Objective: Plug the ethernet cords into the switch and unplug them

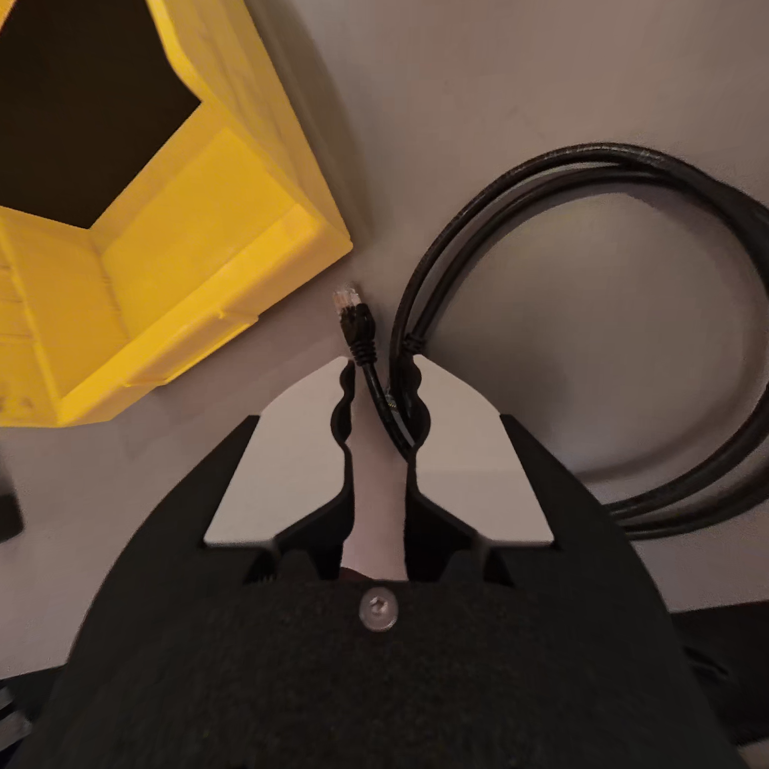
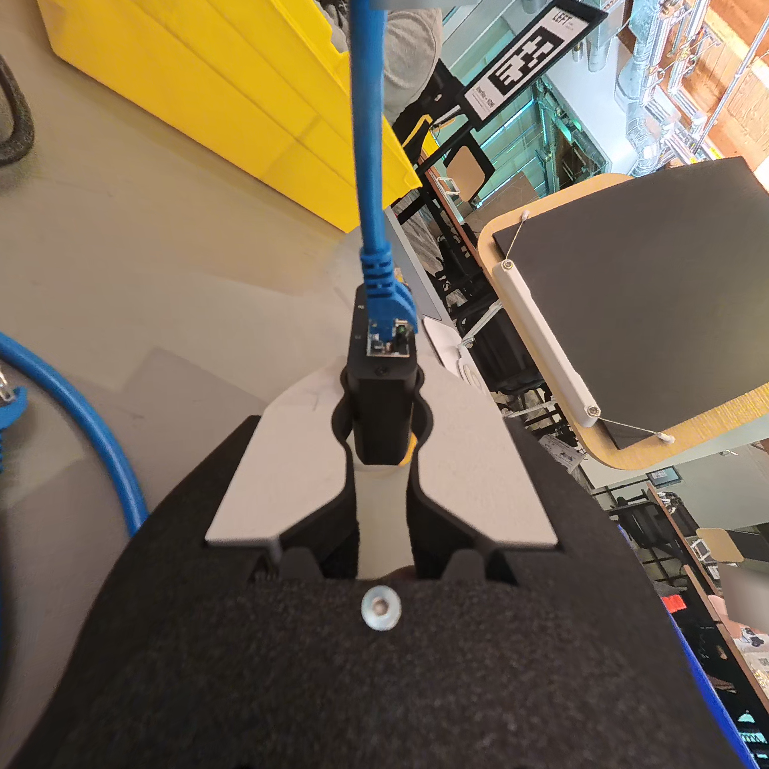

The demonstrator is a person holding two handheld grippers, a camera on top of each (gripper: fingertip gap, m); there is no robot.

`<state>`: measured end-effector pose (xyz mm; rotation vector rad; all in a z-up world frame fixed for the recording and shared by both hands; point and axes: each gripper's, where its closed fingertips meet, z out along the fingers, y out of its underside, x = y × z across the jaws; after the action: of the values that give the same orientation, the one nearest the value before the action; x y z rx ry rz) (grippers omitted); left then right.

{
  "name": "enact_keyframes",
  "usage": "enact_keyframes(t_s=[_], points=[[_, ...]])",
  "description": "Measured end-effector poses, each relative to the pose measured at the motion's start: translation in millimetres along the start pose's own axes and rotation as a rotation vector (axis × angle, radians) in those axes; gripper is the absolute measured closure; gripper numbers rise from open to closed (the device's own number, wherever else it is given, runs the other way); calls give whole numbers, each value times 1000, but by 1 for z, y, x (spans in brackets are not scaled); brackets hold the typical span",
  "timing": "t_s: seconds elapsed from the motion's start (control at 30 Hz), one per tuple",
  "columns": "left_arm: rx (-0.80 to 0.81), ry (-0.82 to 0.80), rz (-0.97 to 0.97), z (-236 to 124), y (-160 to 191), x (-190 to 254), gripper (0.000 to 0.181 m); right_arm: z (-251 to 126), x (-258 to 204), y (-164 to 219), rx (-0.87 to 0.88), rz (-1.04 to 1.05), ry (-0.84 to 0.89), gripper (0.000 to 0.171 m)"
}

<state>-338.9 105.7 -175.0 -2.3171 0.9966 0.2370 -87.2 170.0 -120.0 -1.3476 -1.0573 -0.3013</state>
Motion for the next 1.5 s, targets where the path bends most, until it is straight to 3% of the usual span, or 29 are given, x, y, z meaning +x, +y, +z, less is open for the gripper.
enact_keyframes(t_s=[0.13,0.3,0.47,0.5,0.57,0.7,1.0,1.17,1.4,1.5], points=[[30,7,-86,-17,0,-11,151,1,-3,0,-2,-4,-10,147],[-70,11,-64,-17,20,-12,146,2,-4,-1,-3,0,-20,147],[-120,88,-75,-4,30,-3,171,2,-4,0,-6,-3,-22,147],[-174,76,-49,2,39,-3,172,2,-4,0,-5,-2,-22,147],[-125,16,-3,6,36,-6,174,2,-4,0,-6,-3,-24,147],[-110,69,-63,5,34,-4,175,3,-5,0,-7,-8,-25,147],[161,337,-229,-59,-18,-12,176,1,-2,-5,12,-41,4,147],[222,595,-180,-85,-64,21,177,0,-1,-10,26,-129,43,147],[210,978,-278,-80,-128,71,177,-8,8,-28,60,-290,192,147],[199,1015,-356,-66,-141,86,176,-9,12,-30,59,-321,227,147]])
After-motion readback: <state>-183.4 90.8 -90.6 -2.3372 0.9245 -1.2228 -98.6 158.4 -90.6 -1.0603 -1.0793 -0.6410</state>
